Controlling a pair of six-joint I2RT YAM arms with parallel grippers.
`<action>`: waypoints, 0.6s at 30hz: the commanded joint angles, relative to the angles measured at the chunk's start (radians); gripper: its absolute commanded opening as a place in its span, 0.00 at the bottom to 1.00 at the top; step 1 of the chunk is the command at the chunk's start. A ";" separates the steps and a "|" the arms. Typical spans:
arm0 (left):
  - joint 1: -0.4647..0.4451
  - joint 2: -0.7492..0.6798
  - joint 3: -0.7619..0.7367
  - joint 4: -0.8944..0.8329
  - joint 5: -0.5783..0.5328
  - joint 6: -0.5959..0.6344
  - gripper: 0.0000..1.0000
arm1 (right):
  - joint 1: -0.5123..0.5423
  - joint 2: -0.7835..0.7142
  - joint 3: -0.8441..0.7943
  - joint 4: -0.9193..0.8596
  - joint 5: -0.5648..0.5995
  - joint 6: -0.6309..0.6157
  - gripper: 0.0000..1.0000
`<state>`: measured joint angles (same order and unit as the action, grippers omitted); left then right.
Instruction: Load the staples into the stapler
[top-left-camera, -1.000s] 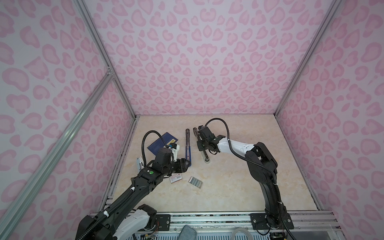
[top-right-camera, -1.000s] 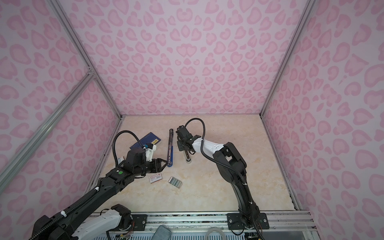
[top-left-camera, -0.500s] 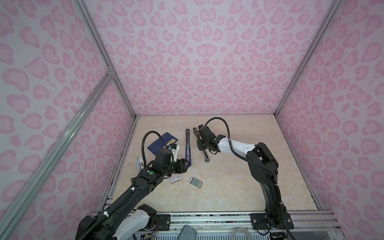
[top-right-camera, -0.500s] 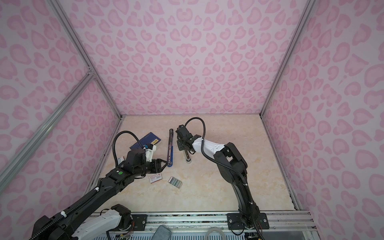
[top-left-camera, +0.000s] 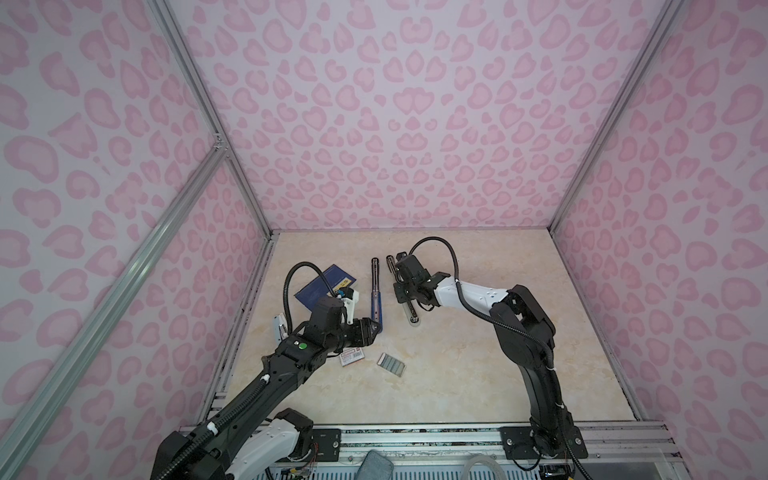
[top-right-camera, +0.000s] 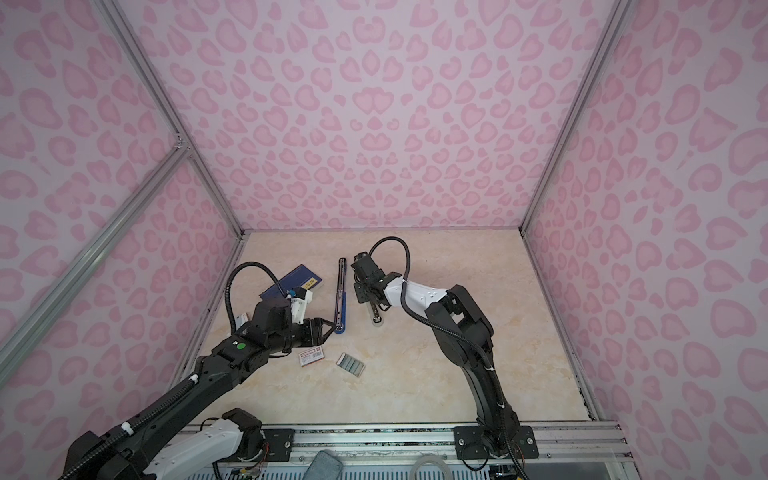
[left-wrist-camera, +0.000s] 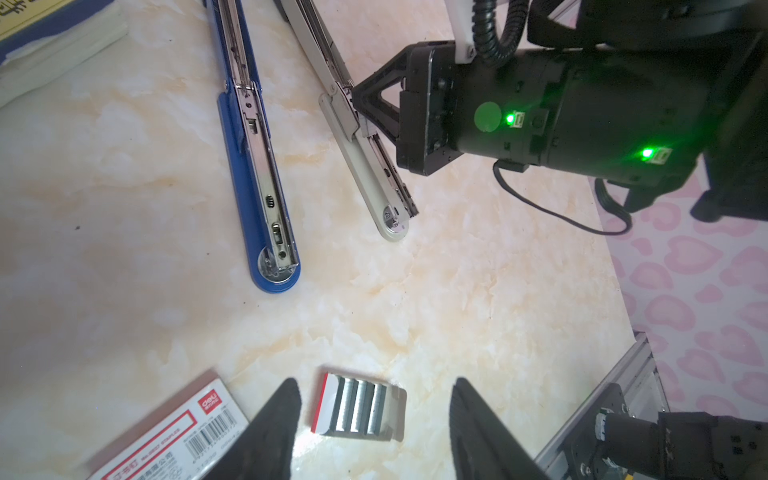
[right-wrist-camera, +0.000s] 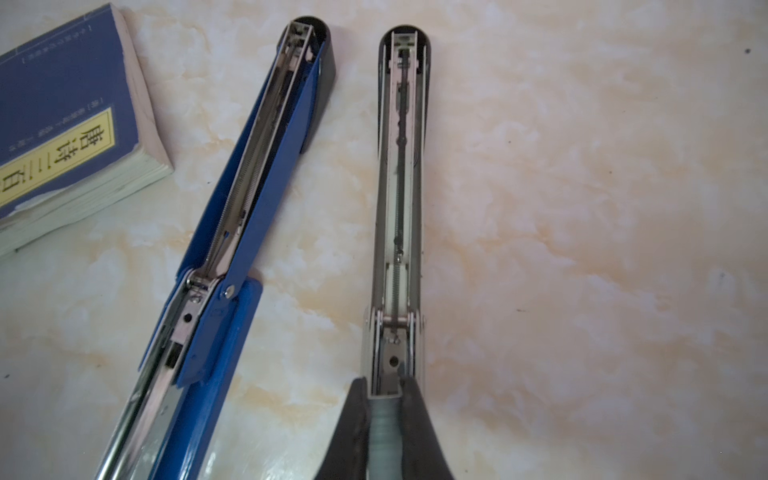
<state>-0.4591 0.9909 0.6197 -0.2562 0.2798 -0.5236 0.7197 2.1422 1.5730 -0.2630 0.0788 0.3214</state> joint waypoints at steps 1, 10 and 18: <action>0.000 0.000 0.001 0.027 -0.004 -0.001 0.60 | -0.003 -0.013 0.002 -0.018 0.020 -0.005 0.10; 0.000 0.002 0.004 0.028 0.000 -0.001 0.61 | -0.002 0.013 0.010 -0.024 0.021 -0.002 0.10; 0.000 -0.005 0.001 0.021 -0.004 0.000 0.60 | -0.001 0.009 0.008 -0.023 0.018 0.000 0.10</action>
<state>-0.4591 0.9909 0.6197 -0.2562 0.2798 -0.5236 0.7177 2.1498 1.5814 -0.2810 0.0853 0.3206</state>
